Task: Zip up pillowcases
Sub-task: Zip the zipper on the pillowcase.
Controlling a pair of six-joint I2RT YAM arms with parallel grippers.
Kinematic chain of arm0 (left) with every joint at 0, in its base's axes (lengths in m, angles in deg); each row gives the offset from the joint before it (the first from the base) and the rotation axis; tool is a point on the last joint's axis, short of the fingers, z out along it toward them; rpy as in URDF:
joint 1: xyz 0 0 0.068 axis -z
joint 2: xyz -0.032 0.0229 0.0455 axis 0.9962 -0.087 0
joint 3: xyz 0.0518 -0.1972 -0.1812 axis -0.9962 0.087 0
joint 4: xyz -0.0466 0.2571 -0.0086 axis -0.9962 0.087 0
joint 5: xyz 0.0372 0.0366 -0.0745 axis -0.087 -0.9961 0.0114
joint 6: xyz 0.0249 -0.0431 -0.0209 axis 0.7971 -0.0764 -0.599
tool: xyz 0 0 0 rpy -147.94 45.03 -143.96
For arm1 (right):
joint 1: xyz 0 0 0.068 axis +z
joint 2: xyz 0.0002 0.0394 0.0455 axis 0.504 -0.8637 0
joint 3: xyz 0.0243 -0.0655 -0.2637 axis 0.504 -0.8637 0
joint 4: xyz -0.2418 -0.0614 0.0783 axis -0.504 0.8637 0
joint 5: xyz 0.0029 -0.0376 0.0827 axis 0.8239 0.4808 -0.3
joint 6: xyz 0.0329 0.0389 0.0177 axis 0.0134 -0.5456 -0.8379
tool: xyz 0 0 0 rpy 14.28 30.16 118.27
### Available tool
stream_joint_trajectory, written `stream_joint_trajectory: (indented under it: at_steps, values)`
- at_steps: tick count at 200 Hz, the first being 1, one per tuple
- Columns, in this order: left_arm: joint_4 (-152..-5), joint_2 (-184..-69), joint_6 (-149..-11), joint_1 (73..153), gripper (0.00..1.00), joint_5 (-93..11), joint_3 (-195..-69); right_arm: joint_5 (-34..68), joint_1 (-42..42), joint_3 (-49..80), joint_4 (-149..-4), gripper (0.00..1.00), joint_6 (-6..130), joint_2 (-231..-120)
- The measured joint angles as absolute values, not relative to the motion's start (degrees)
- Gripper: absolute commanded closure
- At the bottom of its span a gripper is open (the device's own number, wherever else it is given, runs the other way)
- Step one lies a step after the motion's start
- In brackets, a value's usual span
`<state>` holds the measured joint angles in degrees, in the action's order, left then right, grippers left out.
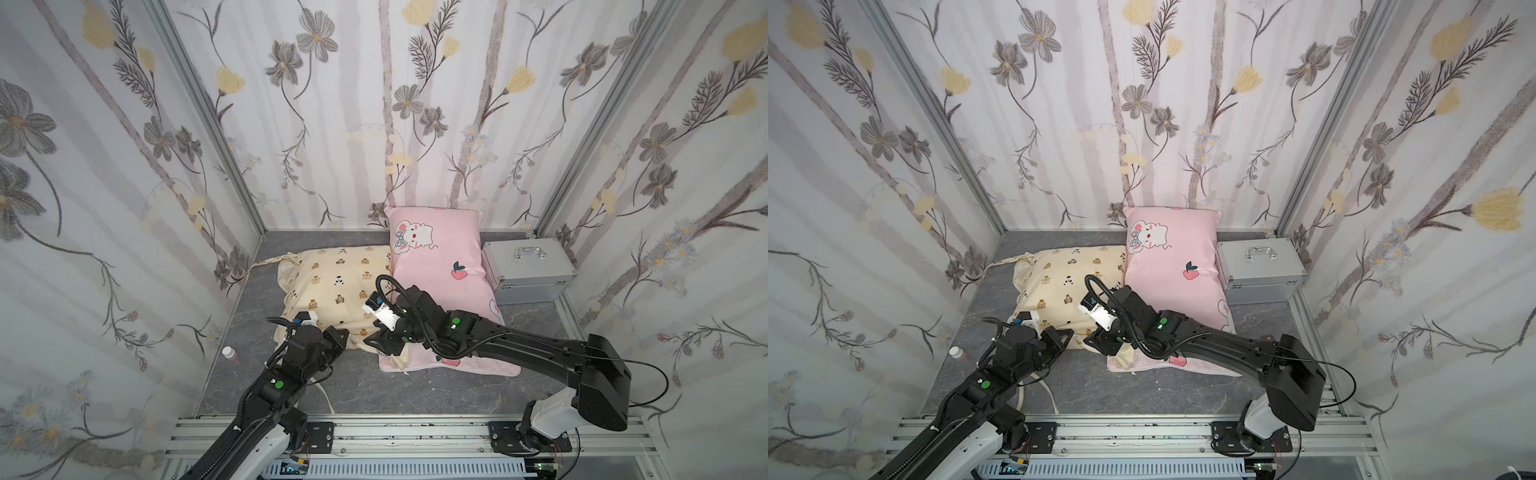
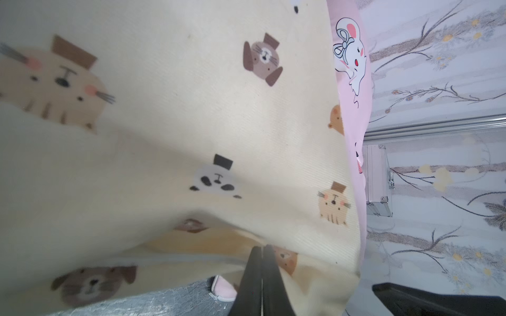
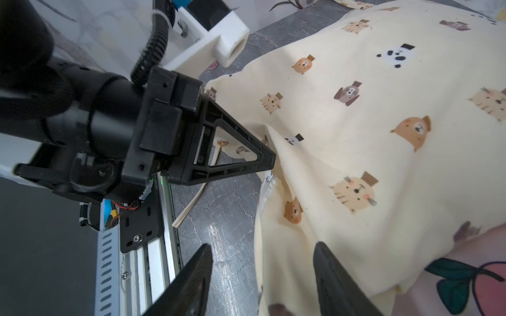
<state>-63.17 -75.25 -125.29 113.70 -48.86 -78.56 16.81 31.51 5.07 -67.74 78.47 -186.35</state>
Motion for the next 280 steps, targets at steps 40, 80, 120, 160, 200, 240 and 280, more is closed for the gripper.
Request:
stream_joint_trajectory:
  at_steps: [40,80,120,160,200,240,280]
  values:
    - [-63.26,-74.31,-126.64,115.18,1.0,-50.06,-77.56,17.07,32.65,8.64,-68.44,0.42,83.06,-192.69]
    - [-63.85,-73.61,-127.65,115.51,1.0,-49.95,-77.43,16.15,32.93,10.36,-69.88,0.43,83.82,-198.44]
    - [-64.53,-72.89,-129.16,115.56,1.0,-49.38,-76.82,14.64,32.87,9.99,-71.89,0.55,83.76,-200.95]
    - [-65.27,-74.24,-129.83,115.58,1.0,-47.98,-76.75,15.28,32.47,8.2,-75.57,0.78,82.21,-201.24]
    - [-65.36,-75.16,-130.16,115.56,1.0,-46.85,-76.95,15.54,31.97,4.44,-80.68,1.0,79.32,-199.23]
    - [-65.23,-75.64,-130.38,114.81,0.77,-44.64,-77.52,15.56,31.84,1.49,-83.65,1.0,78.6,-197.59]
    - [-65.6,-76.1,-130.93,113.28,0.72,-41.86,-77.76,15.6,31.82,-1.24,-85.93,1.0,79.17,-195.66]
